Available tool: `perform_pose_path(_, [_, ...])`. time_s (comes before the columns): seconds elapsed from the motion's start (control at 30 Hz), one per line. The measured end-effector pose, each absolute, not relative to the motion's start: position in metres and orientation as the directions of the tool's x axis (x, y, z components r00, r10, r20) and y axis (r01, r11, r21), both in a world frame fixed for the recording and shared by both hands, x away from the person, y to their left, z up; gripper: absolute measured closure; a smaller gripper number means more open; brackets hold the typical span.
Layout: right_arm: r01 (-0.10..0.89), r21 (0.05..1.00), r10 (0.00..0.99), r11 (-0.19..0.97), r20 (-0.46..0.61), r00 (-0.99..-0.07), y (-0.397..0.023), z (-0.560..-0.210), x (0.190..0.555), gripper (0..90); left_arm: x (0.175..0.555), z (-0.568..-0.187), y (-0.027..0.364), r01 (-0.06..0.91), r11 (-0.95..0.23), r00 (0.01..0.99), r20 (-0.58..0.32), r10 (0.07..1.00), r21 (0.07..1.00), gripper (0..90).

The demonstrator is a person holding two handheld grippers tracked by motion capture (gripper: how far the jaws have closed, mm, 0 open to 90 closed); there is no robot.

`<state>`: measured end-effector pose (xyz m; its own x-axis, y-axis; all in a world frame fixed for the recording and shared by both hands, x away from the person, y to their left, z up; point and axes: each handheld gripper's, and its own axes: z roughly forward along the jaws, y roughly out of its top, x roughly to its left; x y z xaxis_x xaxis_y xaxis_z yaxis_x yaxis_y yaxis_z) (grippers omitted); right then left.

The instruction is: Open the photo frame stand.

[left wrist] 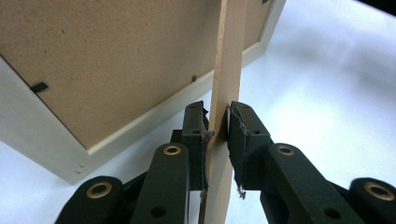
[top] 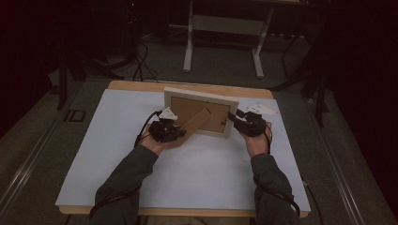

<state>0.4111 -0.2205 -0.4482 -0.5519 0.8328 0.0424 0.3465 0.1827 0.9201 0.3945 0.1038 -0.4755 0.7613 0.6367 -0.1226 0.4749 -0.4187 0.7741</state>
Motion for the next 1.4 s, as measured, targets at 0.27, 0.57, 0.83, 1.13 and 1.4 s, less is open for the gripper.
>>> perform_pose_path(0.27, [0.350,0.920,0.833,0.177,0.049,-0.551,-0.220,-0.448,0.408,61.9,0.382,-0.474,0.103,0.468,-0.386,0.773,-0.157,0.615,0.795,81.0])
perform_pose_path(0.57, [0.323,0.925,0.828,0.202,0.016,-0.561,-0.219,-0.450,0.394,61.7,0.370,-0.483,0.103,0.469,-0.375,0.776,-0.170,0.607,0.800,82.7])
perform_pose_path(0.83, [0.320,0.923,0.826,0.214,0.005,-0.564,-0.219,-0.450,0.389,61.6,0.365,-0.484,0.101,0.461,-0.379,0.782,-0.166,0.600,0.802,82.8])
perform_pose_path(1.13, [0.303,0.927,0.824,0.220,-0.010,-0.567,-0.218,-0.452,0.380,61.3,0.359,-0.490,0.100,0.458,-0.389,0.783,-0.156,0.602,0.799,83.4])
perform_pose_path(1.4, [0.291,0.926,0.818,0.239,-0.031,-0.574,-0.218,-0.454,0.370,60.9,0.352,-0.495,0.099,0.455,-0.401,0.785,-0.145,0.602,0.795,84.0])
